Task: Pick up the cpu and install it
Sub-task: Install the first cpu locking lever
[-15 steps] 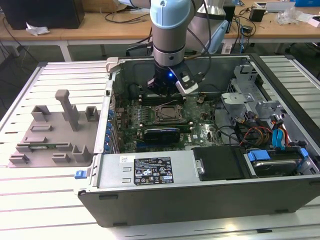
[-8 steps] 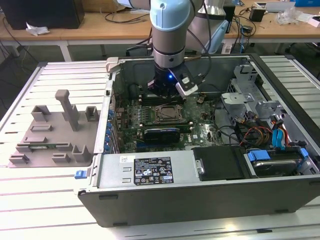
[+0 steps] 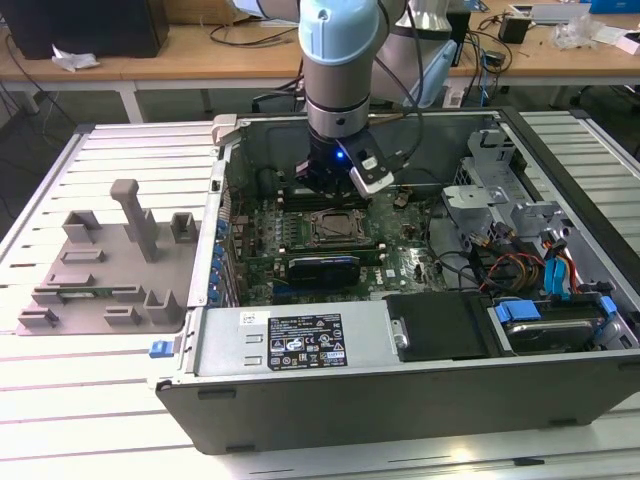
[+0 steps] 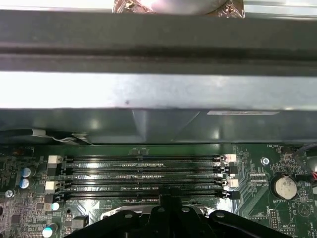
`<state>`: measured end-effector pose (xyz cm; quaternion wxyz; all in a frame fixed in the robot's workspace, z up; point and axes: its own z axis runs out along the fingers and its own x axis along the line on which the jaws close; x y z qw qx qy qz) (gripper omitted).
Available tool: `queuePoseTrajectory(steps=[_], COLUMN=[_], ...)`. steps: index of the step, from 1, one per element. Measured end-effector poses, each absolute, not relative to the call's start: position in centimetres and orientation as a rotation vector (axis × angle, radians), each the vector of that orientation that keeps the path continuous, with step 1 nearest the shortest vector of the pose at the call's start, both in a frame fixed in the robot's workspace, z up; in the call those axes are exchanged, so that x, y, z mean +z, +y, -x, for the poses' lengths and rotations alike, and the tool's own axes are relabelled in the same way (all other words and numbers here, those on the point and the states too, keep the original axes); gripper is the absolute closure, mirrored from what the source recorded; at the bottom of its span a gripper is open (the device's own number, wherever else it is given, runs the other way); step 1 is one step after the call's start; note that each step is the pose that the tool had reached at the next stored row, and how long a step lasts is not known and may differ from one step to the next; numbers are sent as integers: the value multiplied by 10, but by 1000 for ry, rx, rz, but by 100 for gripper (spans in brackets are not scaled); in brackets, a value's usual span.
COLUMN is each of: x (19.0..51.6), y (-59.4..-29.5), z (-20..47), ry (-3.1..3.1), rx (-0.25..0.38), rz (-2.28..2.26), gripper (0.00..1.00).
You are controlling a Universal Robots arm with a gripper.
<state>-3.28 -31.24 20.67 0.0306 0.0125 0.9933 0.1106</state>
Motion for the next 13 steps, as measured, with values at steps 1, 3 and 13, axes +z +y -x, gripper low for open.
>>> queuePoseTrajectory(steps=[1,3,13], x=[207,206,201], y=[-312,-312,-308], z=[33,33,34], ry=[3060,3055,3044], rx=[340,339,319], rz=[-59,-105,-146], gripper=[89,89,89])
